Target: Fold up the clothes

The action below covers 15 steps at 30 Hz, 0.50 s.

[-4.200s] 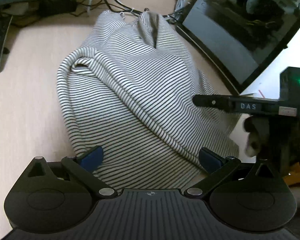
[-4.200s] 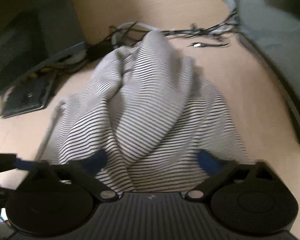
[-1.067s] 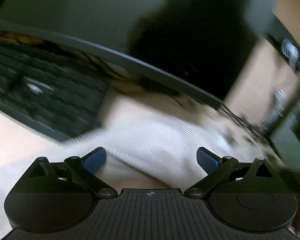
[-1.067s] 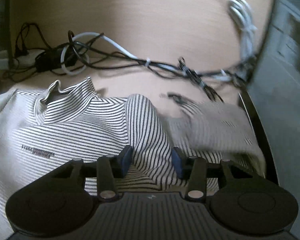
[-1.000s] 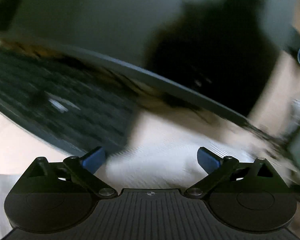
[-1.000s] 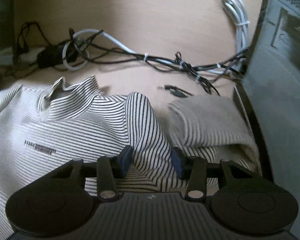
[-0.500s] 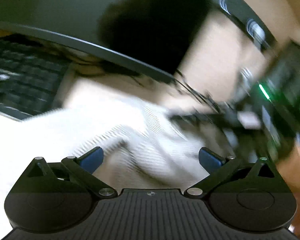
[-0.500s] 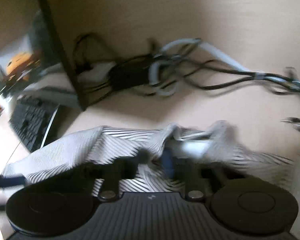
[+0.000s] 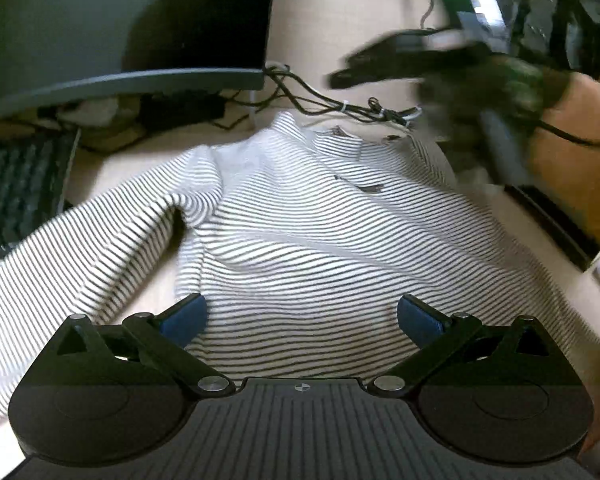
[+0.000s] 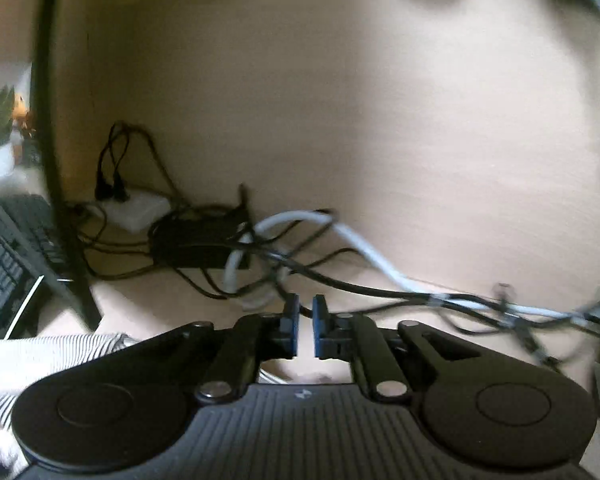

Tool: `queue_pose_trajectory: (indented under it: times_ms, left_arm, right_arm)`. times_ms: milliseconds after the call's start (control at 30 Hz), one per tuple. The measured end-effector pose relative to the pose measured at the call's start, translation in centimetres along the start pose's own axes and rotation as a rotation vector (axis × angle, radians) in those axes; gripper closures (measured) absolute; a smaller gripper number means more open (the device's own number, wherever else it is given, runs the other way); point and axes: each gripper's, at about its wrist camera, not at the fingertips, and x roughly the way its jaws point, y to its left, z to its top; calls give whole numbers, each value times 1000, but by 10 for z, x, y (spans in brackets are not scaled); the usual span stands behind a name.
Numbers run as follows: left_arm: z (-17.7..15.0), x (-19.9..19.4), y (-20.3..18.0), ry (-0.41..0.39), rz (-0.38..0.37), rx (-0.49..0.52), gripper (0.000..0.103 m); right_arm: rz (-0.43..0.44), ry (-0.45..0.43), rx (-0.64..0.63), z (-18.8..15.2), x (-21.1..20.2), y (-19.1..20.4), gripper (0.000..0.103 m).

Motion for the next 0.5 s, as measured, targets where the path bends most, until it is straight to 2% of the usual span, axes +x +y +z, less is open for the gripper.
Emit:
queue_pose_trajectory:
  times_ms: [33,100,233,300,400,500]
  left_arm:
    - [0,-1,5,1,12,-6,0]
    - [1,-2,18,11,31,-39,0]
    - [5,-1,40,46,31,-137,0]
    - [7,-1,39,47,23,-141,0]
    - [8,-2,32,62,-15,-104,0]
    - [10,-3,29,67,-32,-92,0]
  right_arm:
    - [-6,-5,-11,-9,-15,-2,81]
    - [-23,9,-51,-34,-45,1,78]
    - [-53,132,-76,-90,-77,6,77]
    - [-130,194,-61,-117,-81,-1,78]
    - [-197,181,-31,-126,-92,-5,78]
    - [-270,122,-87,-113,-107,-2,76]
